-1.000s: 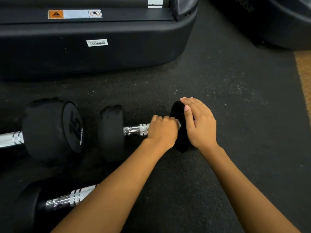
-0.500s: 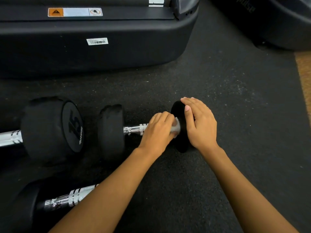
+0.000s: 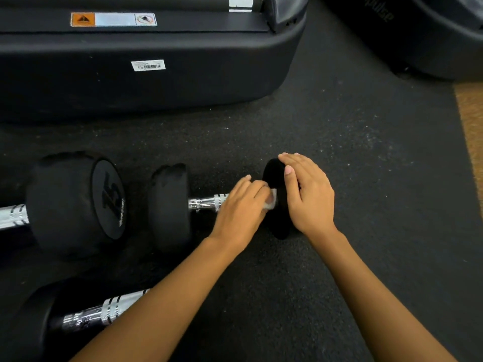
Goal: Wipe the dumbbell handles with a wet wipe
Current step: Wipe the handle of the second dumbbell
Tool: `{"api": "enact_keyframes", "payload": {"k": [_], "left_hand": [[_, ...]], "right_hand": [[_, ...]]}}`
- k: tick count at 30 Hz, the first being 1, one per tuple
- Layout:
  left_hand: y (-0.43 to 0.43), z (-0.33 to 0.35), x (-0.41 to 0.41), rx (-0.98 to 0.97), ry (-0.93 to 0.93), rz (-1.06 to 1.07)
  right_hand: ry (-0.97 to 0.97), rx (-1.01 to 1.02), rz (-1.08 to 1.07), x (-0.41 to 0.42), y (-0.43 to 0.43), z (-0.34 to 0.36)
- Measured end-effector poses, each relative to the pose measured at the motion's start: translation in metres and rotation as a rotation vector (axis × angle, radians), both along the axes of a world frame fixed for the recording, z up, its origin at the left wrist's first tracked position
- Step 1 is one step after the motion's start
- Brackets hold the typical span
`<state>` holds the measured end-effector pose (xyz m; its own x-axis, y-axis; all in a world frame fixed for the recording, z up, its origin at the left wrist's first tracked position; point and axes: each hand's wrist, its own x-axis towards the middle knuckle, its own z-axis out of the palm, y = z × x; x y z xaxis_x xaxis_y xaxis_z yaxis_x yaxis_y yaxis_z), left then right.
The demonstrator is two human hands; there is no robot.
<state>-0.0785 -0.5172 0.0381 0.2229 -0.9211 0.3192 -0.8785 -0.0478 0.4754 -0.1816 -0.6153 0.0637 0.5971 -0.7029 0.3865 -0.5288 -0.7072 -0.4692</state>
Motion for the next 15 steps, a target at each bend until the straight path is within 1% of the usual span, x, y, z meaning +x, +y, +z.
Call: {"api": "enact_keyframes", "payload": {"k": [3, 5, 7, 11, 13, 15], "left_hand": [[0.008, -0.004, 0.007, -0.005, 0.046, 0.019], [0.004, -0.002, 0.006, 0.026, 0.084, 0.08], [-0.005, 0.005, 0.005, 0.151, 0.117, 0.148], [-0.026, 0.022, 0.014, 0.508, 0.066, 0.196], [-0.035, 0.026, 0.015, 0.574, 0.089, 0.162], [-0.034, 0.027, 0.014, 0.565, 0.106, 0.105]], "right_hand": [[-0.012, 0.011, 0.001, 0.0, 0.001, 0.0], [-0.014, 0.015, 0.008, 0.0, 0.0, 0.0], [-0.01, 0.014, 0.01, 0.0, -0.001, 0.0], [-0.015, 0.011, 0.008, 0.001, -0.001, 0.0], [-0.015, 0.005, 0.004, 0.001, -0.001, -0.001], [-0.017, 0.003, 0.006, 0.0, -0.001, -0.001]]}}
